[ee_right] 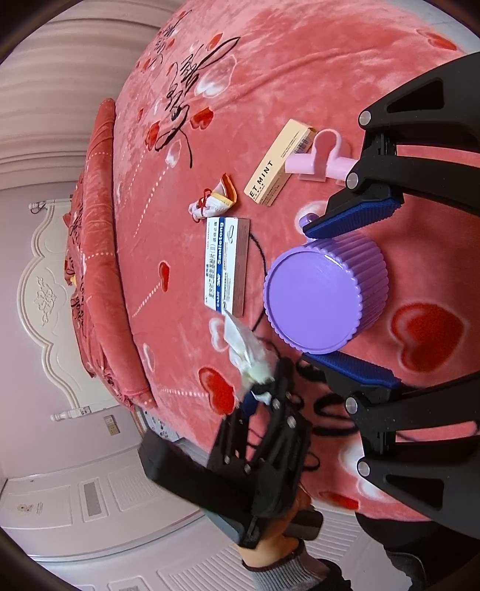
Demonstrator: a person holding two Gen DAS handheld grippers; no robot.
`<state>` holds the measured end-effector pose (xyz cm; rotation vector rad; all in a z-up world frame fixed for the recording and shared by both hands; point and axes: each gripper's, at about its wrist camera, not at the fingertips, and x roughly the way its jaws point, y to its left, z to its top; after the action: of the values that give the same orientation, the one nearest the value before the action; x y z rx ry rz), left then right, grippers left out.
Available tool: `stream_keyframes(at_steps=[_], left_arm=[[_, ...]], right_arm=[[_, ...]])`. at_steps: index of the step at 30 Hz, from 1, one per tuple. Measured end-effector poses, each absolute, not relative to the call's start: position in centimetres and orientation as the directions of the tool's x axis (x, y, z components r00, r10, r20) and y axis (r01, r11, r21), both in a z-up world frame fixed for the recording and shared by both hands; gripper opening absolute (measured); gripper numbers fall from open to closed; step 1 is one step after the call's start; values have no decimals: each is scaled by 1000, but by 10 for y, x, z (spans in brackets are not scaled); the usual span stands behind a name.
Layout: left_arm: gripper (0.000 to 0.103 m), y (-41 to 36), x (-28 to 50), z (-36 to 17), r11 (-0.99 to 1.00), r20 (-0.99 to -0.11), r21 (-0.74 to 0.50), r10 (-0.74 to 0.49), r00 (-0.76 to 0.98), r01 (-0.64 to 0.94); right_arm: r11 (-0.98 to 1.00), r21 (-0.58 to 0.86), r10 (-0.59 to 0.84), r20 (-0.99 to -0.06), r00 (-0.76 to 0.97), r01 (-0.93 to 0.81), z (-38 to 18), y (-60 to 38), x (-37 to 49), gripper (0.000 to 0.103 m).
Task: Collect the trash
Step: 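Grasp the purple plastic cup with the right tool while the left tool grasps the white tissue bundle, then carry the purple cup and tissue bundle in both tools over the orange bin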
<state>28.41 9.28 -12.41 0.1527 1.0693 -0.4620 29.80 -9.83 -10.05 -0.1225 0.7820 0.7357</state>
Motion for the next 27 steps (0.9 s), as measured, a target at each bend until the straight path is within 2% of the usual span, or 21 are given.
stream_keyframes(at_steps=[9,18,27], left_arm=[[44,70,199,-89,890,-853,-106,-311,420,445],[44,42,122,-76,889,-849,-123,-325,417,441],[44,-4,80,-68,863,-849,-110,-340,405,494]], right_arm=[[728,198,587,-674,448,-656,-77,-122,230,61],[721,236,602,-680,419,-652,-70,-157,146,61],[743,259,608,-645,463,-617,-60,-202,89,61]])
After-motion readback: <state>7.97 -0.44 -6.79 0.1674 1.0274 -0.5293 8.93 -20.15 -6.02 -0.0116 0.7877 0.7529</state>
